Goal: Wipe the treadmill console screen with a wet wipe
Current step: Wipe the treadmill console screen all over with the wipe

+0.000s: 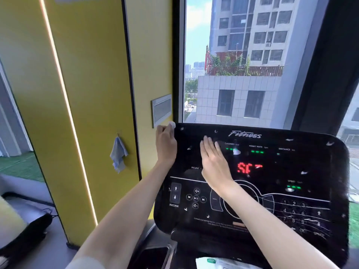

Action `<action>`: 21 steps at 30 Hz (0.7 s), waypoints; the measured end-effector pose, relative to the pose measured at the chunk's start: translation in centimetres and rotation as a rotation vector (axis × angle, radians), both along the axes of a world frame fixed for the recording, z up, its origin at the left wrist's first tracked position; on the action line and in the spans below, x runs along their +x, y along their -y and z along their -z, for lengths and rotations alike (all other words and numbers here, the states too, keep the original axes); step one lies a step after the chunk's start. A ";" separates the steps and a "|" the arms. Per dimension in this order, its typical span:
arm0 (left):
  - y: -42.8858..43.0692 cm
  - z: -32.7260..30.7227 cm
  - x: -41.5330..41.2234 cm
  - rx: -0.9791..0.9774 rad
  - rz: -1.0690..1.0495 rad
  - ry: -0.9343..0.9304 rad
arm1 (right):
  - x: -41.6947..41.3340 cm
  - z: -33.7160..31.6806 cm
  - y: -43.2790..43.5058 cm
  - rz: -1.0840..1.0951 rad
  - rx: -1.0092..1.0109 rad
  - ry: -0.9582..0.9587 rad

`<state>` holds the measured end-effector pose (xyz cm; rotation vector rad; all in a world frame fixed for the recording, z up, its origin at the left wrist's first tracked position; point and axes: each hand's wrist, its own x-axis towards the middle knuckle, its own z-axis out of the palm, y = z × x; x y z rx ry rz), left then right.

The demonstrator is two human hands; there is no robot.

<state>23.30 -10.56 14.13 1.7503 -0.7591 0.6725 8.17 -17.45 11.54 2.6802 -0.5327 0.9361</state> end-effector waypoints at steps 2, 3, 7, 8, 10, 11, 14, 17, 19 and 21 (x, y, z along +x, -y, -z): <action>0.7 -0.2 -0.9 -0.054 -0.033 -0.016 | 0.1 0.1 0.2 0.012 -0.023 -0.014; 1.1 -0.3 -1.9 -0.001 -0.003 0.067 | 0.2 0.1 0.1 0.019 -0.036 -0.020; 1.2 -0.2 -1.4 0.166 0.089 0.278 | 0.3 0.3 0.2 0.048 -0.099 -0.051; 1.0 -0.3 -0.5 0.081 0.038 0.180 | 0.3 0.3 0.3 0.048 -0.107 -0.049; 0.8 -0.3 0.1 -0.053 -0.047 0.021 | 0.4 0.4 0.4 0.057 -0.114 -0.044; 0.9 -0.4 -0.4 -0.025 -0.048 0.066 | 0.5 0.4 0.4 0.067 -0.119 -0.052; 1.3 0.1 -1.3 0.251 0.107 0.416 | 0.6 0.4 0.3 0.093 -0.138 -0.087; 0.9 -0.8 0.3 0.228 0.104 0.349 | 0.5 0.4 0.4 0.103 -0.149 -0.086; 0.8 -1.0 0.5 0.034 0.018 0.131 | 0.7 0.5 0.4 0.101 -0.138 -0.069; 1.5 -1.2 -1.0 -0.010 -0.016 0.105 | 0.8 0.6 0.3 0.098 -0.124 -0.056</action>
